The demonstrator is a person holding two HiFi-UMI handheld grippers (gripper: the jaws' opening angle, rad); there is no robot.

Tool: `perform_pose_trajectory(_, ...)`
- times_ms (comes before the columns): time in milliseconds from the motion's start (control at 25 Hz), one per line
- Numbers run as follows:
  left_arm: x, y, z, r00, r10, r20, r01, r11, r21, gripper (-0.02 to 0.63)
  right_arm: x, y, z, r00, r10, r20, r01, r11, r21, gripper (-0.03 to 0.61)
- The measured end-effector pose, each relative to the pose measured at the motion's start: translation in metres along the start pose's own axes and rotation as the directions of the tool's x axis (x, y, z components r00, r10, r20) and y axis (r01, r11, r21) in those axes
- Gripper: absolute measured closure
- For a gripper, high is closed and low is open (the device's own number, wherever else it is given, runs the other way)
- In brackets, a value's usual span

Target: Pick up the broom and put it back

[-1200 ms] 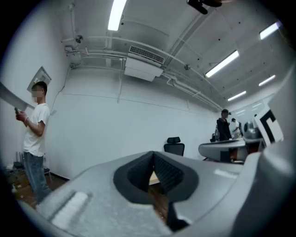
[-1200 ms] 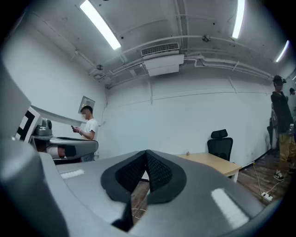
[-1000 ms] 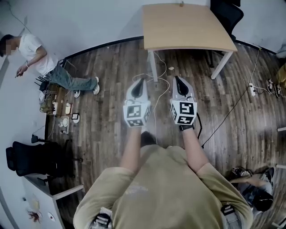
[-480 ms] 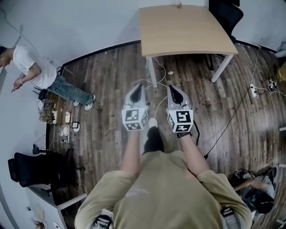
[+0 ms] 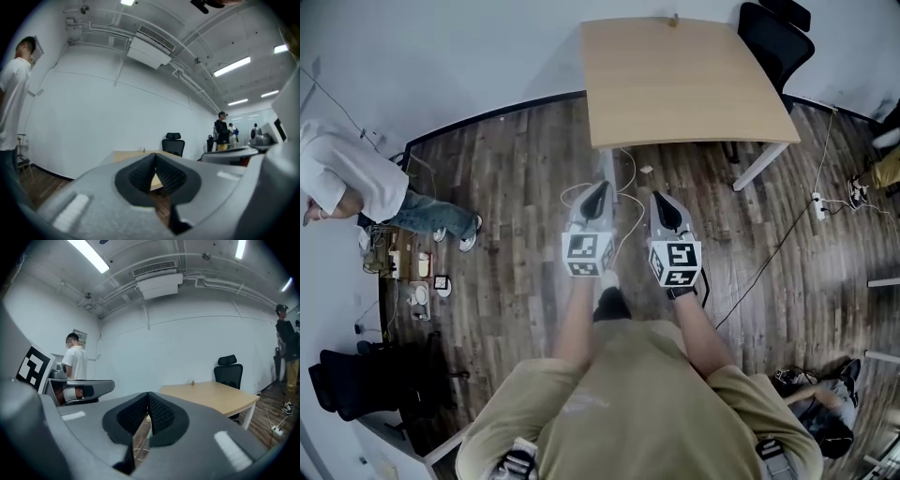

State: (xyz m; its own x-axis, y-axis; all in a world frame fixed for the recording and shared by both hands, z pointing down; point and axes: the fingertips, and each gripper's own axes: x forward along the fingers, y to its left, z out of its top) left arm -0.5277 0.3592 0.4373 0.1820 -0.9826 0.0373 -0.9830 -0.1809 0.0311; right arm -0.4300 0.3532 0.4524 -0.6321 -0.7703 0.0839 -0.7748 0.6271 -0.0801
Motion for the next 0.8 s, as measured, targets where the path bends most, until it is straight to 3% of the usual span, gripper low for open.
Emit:
perform_pose_trajectory(200, 0.041, 0.059, -0.033, 0.997, 0.026, -0.074, -0.028, 0.999, -0.018, 0.617, 0.079, -0.008, -0.024, 0.997, 0.016, -0.07, -0.014, 0.999, 0.041, 0.574)
perform_pose_trajectory(360, 0.063, 0.11, -0.06, 0.991, 0.026, -0.128, -0.032, 0.998, -0.049, 0.617, 0.141, -0.001, -0.054, 0.989, 0.036, -0.14, -0.037, 0.999, -0.008, 0.574)
perform_pose_trajectory(520, 0.072, 0.141, -0.095, 0.979, 0.022, -0.2, -0.038, 0.996, -0.075, 0.617, 0.169, 0.005, -0.095, 0.971, 0.038, -0.235, -0.036, 0.999, 0.013, 0.574)
perform_pose_trajectory(800, 0.088, 0.165, -0.185, 0.933, 0.022, -0.359, -0.068, 0.991, -0.114, 0.617, 0.191, -0.002, -0.164, 0.92, 0.112, -0.375, -0.112, 0.993, 0.023, 0.574)
